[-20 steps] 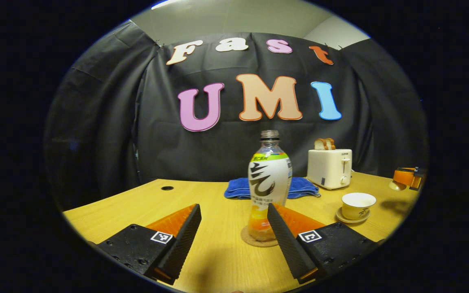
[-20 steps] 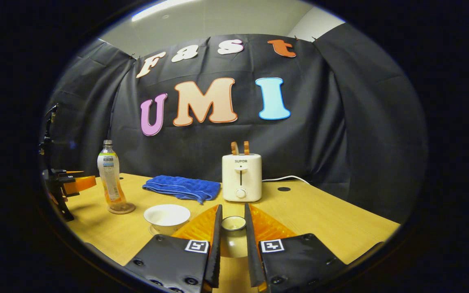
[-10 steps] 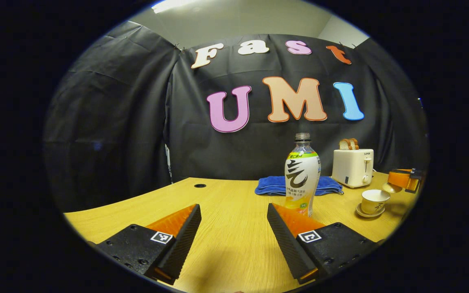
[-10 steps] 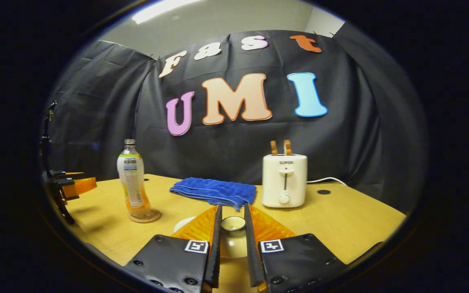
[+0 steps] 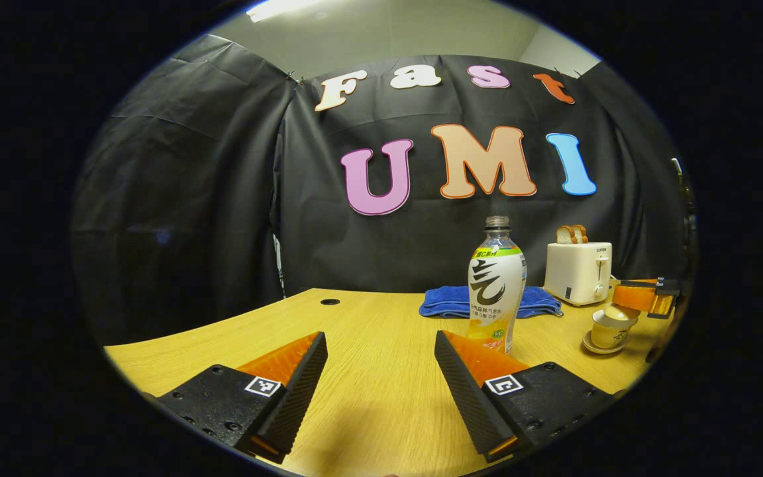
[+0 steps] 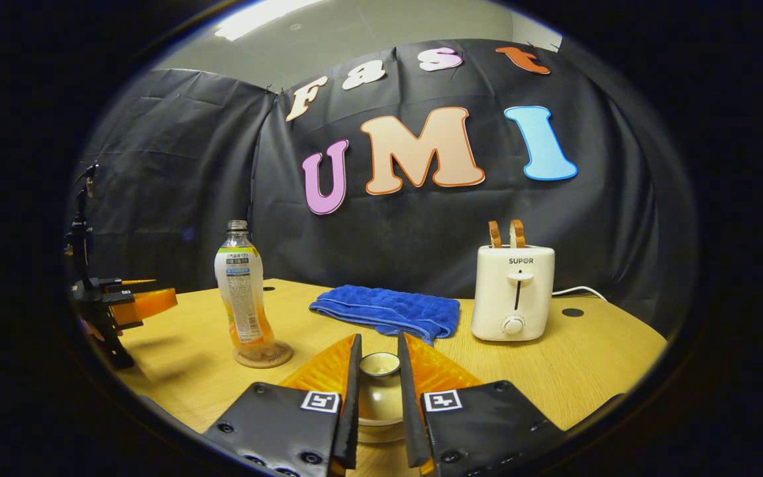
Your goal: Open the teacup lid with one hand, grasp the water bottle and pour water into the teacup with the other hand; after pouring, place the water bottle on the coaster and then close the teacup lid.
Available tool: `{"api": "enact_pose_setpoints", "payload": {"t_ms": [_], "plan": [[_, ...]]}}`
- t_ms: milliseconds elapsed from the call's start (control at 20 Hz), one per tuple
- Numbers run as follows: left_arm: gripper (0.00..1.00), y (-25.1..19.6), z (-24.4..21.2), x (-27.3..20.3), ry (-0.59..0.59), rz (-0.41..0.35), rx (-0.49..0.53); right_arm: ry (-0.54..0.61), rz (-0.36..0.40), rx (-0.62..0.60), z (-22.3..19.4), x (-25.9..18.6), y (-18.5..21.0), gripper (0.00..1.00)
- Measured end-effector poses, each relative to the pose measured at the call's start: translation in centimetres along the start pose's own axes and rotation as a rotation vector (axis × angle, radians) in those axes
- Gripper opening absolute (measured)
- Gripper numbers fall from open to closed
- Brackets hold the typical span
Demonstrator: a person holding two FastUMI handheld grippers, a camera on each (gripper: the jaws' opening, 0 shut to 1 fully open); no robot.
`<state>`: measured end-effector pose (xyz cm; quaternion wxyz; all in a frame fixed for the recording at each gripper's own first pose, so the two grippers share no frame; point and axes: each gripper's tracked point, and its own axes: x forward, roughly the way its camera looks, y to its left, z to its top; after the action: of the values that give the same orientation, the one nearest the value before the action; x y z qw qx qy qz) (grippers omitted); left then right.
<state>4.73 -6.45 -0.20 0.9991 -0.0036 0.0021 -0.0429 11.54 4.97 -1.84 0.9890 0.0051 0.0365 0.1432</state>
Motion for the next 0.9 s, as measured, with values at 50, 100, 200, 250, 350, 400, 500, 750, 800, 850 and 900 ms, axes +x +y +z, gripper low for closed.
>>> {"api": "enact_pose_setpoints", "payload": {"t_ms": [50,100,200,250,350,400,500,750,800,850,900], "plan": [[0.95,0.0,-0.1,0.0,0.0,0.0,0.0,0.019,0.003,-0.003,-0.3,0.3,0.2,0.31],[0.95,0.0,-0.1,0.0,0.0,0.0,0.0,0.042,0.01,-0.006,-0.7,0.5,0.4,0.32],[0.95,0.0,0.0,-0.1,0.001,-0.001,0.0,0.079,0.014,-0.01,-1.2,0.9,0.5,0.32],[0.95,0.1,0.0,0.0,0.001,-0.001,0.0,0.093,0.014,-0.011,-1.4,0.9,0.5,0.31],[0.95,0.0,0.0,0.0,0.001,-0.006,0.0,0.102,0.009,-0.011,-1.5,0.9,0.4,0.32],[0.95,-0.3,0.0,0.0,0.001,-0.015,0.0,0.104,0.008,-0.01,-1.4,0.9,0.4,0.31],[0.95,-0.5,0.0,0.1,0.004,-0.029,0.002,0.108,0.008,-0.011,-1.6,0.9,0.4,0.31],[0.95,-0.4,-0.1,0.1,0.002,-0.031,0.001,0.116,0.002,-0.005,-1.8,0.8,0.3,0.36],[0.95,-0.4,0.0,0.0,0.001,-0.031,0.001,0.119,-0.002,-0.007,-1.9,0.8,0.3,0.36],[0.95,-0.4,0.1,0.1,0.002,-0.031,0.001,0.119,-0.004,-0.002,-1.8,0.7,0.2,0.37],[0.95,-0.4,0.0,0.0,0.002,-0.031,0.001,0.119,0.002,-0.002,-1.8,0.7,0.4,0.39]]}}
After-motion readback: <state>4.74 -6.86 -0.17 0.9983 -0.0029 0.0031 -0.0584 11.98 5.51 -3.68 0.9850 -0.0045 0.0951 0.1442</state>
